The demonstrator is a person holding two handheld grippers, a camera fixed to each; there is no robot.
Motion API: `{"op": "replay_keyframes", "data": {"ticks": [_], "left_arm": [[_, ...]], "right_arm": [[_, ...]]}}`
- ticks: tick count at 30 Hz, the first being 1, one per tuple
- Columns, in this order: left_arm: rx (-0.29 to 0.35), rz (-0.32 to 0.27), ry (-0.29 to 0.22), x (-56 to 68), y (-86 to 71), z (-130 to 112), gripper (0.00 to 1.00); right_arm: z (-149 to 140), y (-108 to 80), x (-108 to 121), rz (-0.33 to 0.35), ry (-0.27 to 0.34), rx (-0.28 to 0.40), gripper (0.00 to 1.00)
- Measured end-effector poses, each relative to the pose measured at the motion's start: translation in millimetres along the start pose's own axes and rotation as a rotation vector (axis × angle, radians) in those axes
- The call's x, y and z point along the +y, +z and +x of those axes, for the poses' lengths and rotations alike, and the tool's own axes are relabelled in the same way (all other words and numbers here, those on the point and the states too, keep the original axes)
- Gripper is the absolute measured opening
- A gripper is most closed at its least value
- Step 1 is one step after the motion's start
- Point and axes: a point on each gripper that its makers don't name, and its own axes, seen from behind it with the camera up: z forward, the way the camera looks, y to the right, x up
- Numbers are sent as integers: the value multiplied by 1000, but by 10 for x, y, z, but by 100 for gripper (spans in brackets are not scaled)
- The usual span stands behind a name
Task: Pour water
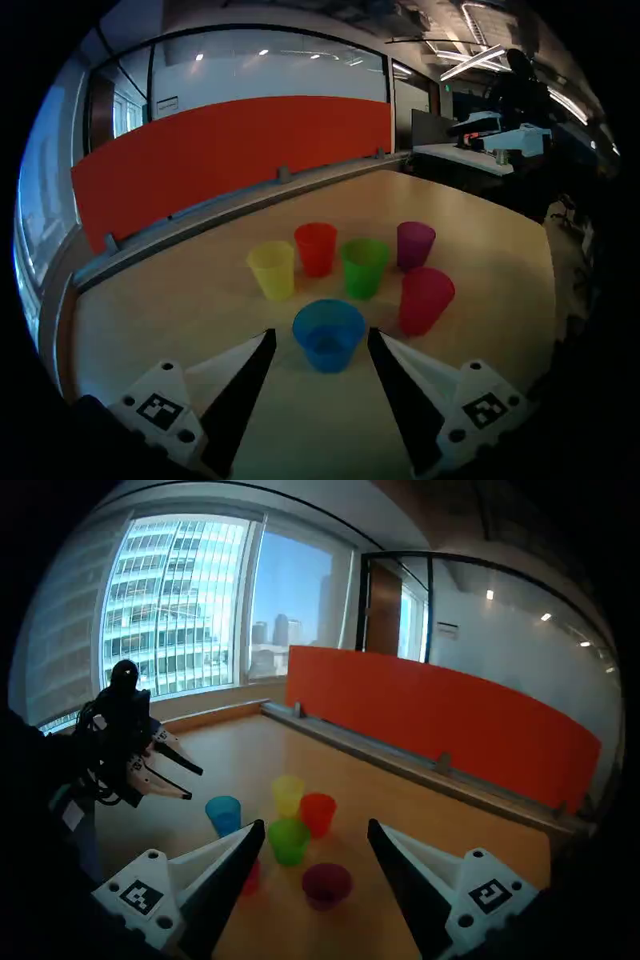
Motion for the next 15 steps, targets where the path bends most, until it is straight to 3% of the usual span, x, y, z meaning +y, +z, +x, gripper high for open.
{"op": "replay_keyframes", "data": {"ticks": [15], "left_arm": [[-94, -10, 28, 33, 226, -318, 85]], "right_arm": [[-17, 112, -6, 16, -4, -7, 100]]}}
